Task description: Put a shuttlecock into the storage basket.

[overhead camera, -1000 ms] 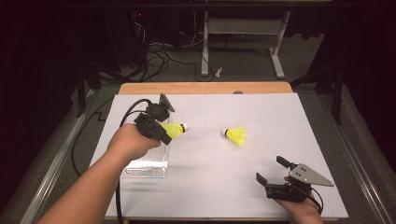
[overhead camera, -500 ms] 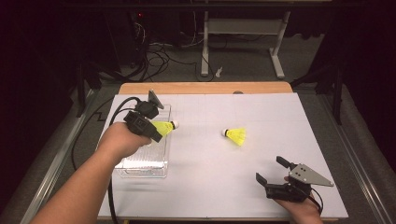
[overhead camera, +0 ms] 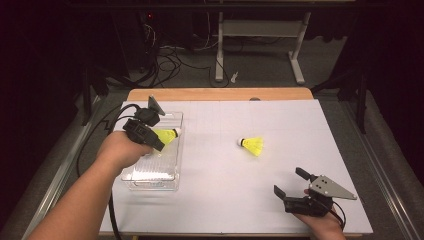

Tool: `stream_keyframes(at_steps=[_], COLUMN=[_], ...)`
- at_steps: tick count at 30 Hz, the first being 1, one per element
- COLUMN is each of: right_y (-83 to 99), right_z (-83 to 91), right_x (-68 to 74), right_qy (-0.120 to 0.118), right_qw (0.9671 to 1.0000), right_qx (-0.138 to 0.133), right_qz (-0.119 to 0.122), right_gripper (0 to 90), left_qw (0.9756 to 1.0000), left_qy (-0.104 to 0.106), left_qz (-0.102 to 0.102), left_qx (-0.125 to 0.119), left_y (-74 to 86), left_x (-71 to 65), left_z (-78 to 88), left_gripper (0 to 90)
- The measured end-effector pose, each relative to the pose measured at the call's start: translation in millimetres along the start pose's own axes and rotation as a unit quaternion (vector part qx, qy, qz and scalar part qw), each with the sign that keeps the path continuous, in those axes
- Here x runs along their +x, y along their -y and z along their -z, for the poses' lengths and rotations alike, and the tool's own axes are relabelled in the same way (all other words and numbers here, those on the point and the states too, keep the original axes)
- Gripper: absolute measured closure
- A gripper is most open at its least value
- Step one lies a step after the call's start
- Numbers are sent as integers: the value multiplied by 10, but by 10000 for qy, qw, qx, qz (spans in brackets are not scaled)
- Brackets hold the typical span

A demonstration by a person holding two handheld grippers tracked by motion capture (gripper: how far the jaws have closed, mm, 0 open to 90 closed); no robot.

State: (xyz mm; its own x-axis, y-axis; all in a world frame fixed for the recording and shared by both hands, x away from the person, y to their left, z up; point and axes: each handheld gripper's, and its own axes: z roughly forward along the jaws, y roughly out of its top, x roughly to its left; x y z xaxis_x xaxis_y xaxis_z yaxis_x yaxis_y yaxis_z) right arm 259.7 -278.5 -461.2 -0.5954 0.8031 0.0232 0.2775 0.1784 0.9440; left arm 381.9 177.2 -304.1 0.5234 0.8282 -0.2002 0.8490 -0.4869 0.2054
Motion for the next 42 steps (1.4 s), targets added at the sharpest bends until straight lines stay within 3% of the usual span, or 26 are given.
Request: stream_keyframes(at_steps=[24,42], right_y=[4,-1], right_z=[-4,5], right_x=[-2,-3], right_qy=[5,-15], right_qw=[10000,10000], right_qx=[15,-8], right_qz=[-10,4], right_gripper=[42,42], left_qw=[9994,9987], left_qy=[-81,-85], left_qz=[339,508], left_qx=[64,1], left_y=[15,-109], left_x=[225,273], left_z=[-57,-324], left_gripper=[899,898])
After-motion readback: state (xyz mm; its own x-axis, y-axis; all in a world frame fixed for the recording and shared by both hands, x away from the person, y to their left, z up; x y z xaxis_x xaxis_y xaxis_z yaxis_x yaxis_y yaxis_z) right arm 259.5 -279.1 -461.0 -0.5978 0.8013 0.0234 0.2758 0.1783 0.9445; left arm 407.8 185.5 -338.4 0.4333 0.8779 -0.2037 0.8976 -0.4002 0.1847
